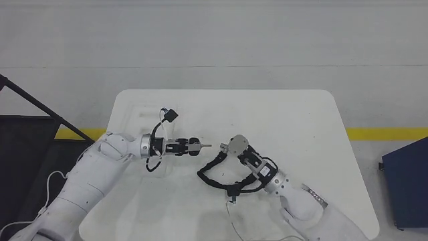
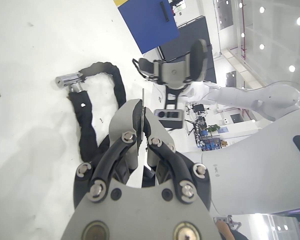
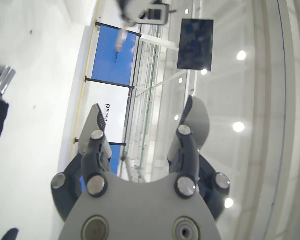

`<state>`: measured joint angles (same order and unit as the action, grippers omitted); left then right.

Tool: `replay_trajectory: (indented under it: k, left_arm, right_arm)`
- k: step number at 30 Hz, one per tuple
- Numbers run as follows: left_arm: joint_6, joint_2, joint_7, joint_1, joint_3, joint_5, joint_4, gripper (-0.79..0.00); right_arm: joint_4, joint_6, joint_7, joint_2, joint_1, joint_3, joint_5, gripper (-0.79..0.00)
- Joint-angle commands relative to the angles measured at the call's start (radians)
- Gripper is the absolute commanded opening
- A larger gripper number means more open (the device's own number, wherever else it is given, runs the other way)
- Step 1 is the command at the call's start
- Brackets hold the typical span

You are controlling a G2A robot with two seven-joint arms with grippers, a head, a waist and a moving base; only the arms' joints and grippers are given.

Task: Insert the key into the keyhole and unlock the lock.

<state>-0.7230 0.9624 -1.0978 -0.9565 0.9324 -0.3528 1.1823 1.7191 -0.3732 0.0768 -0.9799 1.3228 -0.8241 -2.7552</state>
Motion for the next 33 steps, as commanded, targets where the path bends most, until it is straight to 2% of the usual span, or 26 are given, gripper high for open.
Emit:
replay_trajectory:
  k: [1,3,5,17,22,25,28,31,33]
  left_arm:
    - [-0.027,-0.017,0.028,-0.027,0.024,0.059,0.014,-0.785]
    - [-0.051,-0.035,0.052,-0.061,0.052,0.094,0.033,-0.785]
    - [-0.069,-0.055,0.070,-0.100,0.088,0.113,0.062,-0.785]
    - [-0.157,-0.183,0.157,-0.377,0.377,0.118,0.298,-0.785]
    - [-0.162,-0.213,0.166,-0.472,0.518,0.107,0.398,-0.785]
    - [-0.150,-0.222,0.156,-0.523,0.570,0.096,0.442,-0.785]
    - [-0.107,-0.228,0.123,-0.529,0.584,0.120,0.473,-0.785]
    - [-0.058,-0.225,0.121,-0.494,0.559,0.178,0.504,-0.785]
    - [-0.030,-0.220,0.139,-0.457,0.531,0.230,0.515,-0.785]
  right_arm:
    - [0.022,0.017,0.076,0.004,0.023,-0.037,0.257,0.000]
    - [0.048,0.075,0.149,0.005,0.043,-0.061,0.459,0.000]
    - [0.068,0.187,0.208,0.001,0.052,-0.092,0.750,0.000]
    - [0.068,0.187,0.208,0.001,0.052,-0.092,0.750,0.000]
    - [0.068,0.187,0.208,0.001,0.052,-0.092,0.750,0.000]
    - [0.092,0.191,0.201,-0.003,0.045,-0.099,0.774,0.000]
    - [0.124,0.271,0.194,-0.012,-0.003,-0.085,0.756,0.000]
    - [0.133,0.364,0.200,-0.031,-0.072,-0.048,0.824,0.000]
    - [0.110,0.492,0.166,-0.046,-0.139,-0.002,0.831,0.000]
